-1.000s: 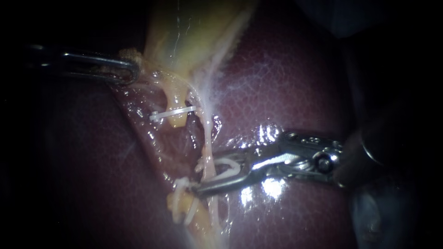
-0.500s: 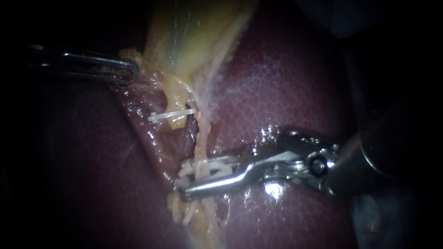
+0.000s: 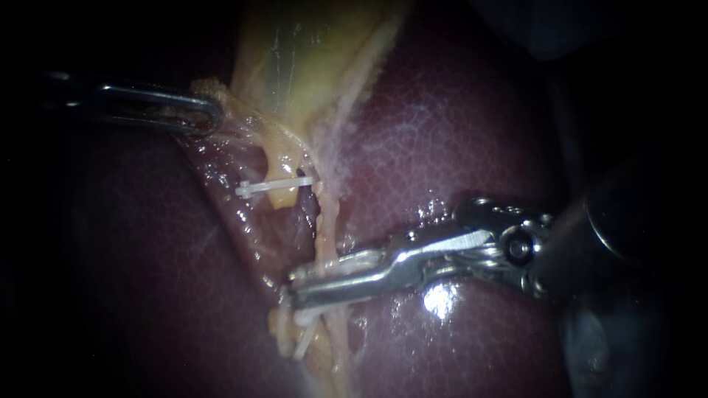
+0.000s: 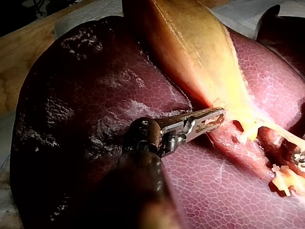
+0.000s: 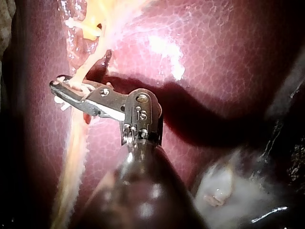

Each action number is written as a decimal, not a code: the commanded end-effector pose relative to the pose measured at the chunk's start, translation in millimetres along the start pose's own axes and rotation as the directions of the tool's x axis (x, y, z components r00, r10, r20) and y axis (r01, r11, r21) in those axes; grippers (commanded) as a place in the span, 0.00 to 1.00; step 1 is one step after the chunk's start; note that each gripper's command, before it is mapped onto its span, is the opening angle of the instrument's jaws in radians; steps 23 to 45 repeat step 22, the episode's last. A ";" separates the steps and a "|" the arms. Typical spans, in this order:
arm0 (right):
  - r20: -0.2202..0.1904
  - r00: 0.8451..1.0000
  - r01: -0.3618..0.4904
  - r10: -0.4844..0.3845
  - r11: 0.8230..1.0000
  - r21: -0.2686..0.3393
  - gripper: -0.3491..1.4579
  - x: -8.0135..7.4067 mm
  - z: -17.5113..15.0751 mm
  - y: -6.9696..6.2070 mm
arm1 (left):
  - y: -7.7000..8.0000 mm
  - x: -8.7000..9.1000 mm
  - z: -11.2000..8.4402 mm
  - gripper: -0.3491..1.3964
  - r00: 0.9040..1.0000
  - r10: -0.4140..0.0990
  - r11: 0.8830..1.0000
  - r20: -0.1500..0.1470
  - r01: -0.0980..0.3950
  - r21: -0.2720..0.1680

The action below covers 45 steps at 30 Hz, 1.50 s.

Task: Clipping second clip right tube

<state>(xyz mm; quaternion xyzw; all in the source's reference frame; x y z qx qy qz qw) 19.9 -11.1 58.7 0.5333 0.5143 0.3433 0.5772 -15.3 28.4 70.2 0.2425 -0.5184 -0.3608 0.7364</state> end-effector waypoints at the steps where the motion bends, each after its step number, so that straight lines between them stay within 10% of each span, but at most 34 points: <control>1: 0.003 1.000 0.001 -0.001 1.000 0.003 0.00 0.0 0.0 0.0 | 0.0 0.0 0.0 0.00 1.000 0.000 1.000 0.000 0.000 0.000; 45: 0.024 1.000 0.001 -0.001 1.000 -0.002 0.00 -0.1 0.2 0.2 | 0.0 0.0 0.0 0.00 1.000 0.000 1.000 0.000 0.000 0.000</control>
